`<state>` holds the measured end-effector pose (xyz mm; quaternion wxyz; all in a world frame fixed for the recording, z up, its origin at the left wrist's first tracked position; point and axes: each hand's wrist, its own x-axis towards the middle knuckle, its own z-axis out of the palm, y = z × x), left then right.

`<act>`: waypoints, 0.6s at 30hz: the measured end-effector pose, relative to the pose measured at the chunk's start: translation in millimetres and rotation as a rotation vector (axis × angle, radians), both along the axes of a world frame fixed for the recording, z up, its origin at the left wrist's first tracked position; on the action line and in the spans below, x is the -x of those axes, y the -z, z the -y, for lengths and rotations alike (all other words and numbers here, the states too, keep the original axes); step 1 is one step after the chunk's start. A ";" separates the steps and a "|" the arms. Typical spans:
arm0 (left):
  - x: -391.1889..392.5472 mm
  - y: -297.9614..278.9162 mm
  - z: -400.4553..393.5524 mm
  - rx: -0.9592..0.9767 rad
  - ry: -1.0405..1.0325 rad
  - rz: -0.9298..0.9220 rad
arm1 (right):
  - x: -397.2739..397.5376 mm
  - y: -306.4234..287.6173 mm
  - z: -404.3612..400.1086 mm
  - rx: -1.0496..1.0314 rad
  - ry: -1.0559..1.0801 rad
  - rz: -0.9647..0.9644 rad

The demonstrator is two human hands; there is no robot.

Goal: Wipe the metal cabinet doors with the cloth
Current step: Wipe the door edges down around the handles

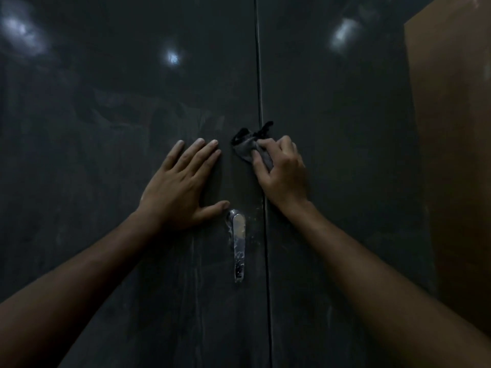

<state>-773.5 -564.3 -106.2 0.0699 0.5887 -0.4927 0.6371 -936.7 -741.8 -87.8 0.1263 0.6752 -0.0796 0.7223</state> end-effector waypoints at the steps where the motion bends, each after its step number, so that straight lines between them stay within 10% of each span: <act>1: -0.4 0.3 -0.3 -0.002 0.008 0.001 | -1.3 12.9 -2.0 0.023 -0.020 -0.042; 5: -4.9 -1.1 -6.1 -0.025 0.048 0.016 | 23.9 55.3 10.5 0.265 0.011 -0.375; 12: -25.1 1.4 -32.7 -0.007 0.032 0.002 | -8.4 0.4 -11.7 0.010 -0.043 -0.027; 18: -30.2 5.5 -37.5 -0.002 0.024 0.001 | 18.6 32.9 9.0 0.377 0.037 -0.404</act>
